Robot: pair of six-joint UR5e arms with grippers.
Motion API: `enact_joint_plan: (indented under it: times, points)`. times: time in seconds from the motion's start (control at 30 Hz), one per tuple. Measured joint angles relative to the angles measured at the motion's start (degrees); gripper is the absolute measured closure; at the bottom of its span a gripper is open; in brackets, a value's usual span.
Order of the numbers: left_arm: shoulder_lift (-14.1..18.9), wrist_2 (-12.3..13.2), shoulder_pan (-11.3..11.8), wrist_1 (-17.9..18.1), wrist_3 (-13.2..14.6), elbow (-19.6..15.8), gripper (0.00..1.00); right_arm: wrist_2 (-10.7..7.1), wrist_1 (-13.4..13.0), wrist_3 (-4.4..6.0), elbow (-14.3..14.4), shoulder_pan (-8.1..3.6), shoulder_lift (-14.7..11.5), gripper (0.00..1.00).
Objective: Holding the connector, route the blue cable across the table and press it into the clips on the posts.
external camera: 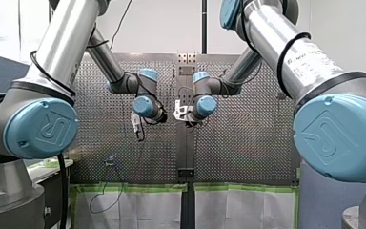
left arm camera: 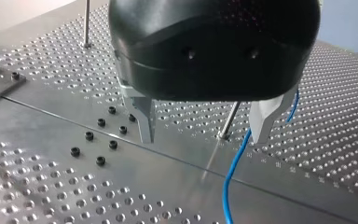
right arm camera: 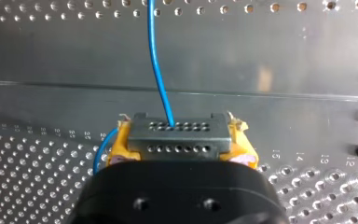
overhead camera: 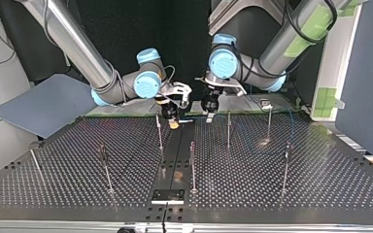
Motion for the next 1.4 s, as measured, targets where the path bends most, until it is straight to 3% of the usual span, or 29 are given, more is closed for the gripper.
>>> enact_joint_plan:
  times: [0.33,0.63,0.67,0.7,0.77,0.8,0.87,0.9,0.97,1.4]
  points:
    - [-5.31,0.84,0.22,-0.58,-0.42,4.56,0.01,0.00,-0.02,0.15,0.00,-0.05,0.00,1.00]
    - [-9.52,-1.54,0.02,-0.59,-0.80,7.45,0.01,-0.08,0.04,0.17,0.00,-0.07,0.00,1.00]
    - [-9.69,-1.96,-0.02,-0.58,-0.81,7.50,0.13,-0.08,0.04,0.17,0.00,-0.07,0.00,1.00]
    - [-9.81,-2.39,-0.06,-0.55,-0.81,7.52,0.13,-0.09,0.03,0.16,0.00,-0.07,0.00,1.00]
    - [-9.97,-3.38,-0.19,-0.45,-0.81,7.56,0.39,-0.09,0.04,0.13,0.00,-0.07,0.00,1.00]
    - [-10.00,-3.76,-0.24,-0.42,-0.81,7.57,0.39,-0.09,0.04,0.12,-0.01,-0.07,0.00,1.00]
    - [-10.04,-4.51,-0.34,-0.39,-0.83,7.58,0.79,-0.09,0.03,0.10,-0.01,-0.05,0.00,1.00]
    - [-10.04,-4.74,-0.39,-0.40,-0.86,7.57,0.79,-0.09,0.01,0.10,-0.01,-0.05,0.00,1.00]
    - [-10.04,-5.06,-0.49,-0.47,-0.93,7.58,1.00,-0.09,-0.01,0.07,-0.01,-0.04,0.00,1.00]
    - [-8.01,-6.20,-1.32,-1.94,-0.73,7.50,1.00,-0.09,0.26,-0.16,-0.12,-0.01,-0.42,1.00]
